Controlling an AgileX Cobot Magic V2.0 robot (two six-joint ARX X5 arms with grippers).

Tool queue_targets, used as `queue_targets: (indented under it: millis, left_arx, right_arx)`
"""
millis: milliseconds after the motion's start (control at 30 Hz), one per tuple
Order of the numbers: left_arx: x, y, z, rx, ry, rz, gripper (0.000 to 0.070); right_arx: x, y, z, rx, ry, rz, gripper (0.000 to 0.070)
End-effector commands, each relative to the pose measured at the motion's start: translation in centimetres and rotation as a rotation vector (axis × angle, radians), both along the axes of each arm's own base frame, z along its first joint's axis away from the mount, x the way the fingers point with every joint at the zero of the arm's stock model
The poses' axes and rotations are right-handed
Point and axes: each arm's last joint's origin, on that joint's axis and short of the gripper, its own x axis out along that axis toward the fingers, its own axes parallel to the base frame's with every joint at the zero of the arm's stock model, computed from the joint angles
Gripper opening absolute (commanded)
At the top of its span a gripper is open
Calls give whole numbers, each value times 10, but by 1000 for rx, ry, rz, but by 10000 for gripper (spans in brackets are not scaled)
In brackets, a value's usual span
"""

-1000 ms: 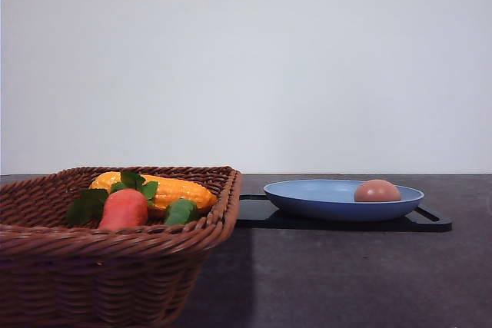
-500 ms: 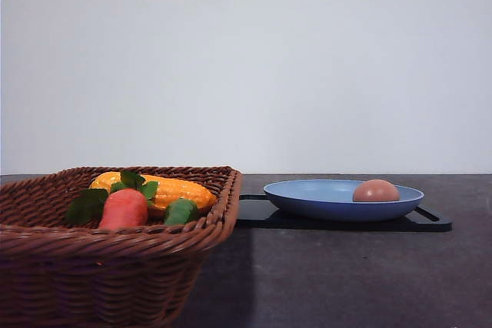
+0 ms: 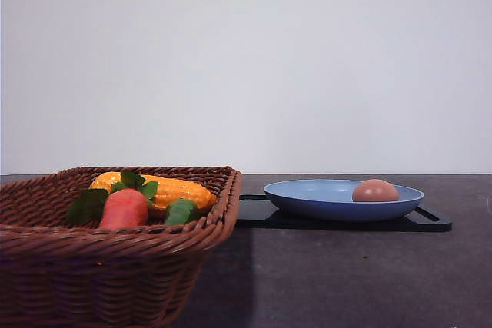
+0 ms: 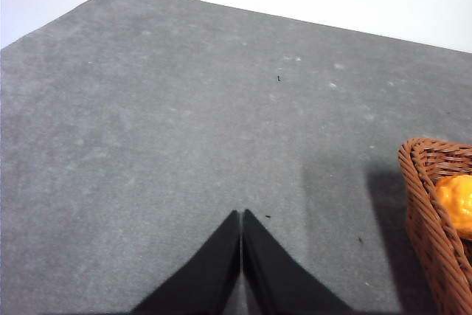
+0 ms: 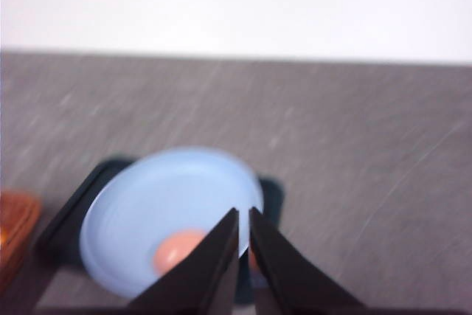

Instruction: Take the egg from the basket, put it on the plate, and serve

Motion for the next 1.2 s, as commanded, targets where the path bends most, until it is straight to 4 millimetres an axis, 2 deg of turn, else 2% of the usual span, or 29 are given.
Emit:
queue_targets:
  millis: [0,167,267,500,700,1000,1167]
  left_arx:
    - [1,0,-9,-2,34,-2,0]
    - [1,0,-9,-2,34,-2,0]
    - [1,0,-9,-2,34,-3,0]
    - [1,0,-9,-2,34,-3,0]
    - [1,0,-9,-2,34,-2,0]
    - [1,0,-9,-2,34,-2,0]
    - [1,0,-9,-2,34,-2,0]
  right_arx:
    - [0,-1,3,-15,-28,-32,0]
    - [-11,-9,7,-79,-108,-168,0]
    - [-16,-15,0,-97,-157,-178,0]
    - [-18,-25,-50,-78,-245,-58,0]
    - [-18,-27,-90,-69,-219,13,0]
    - [-19,-27,-117,-58,-194,19,0]
    - [-21,-26,-128,-45,-104,46,0]
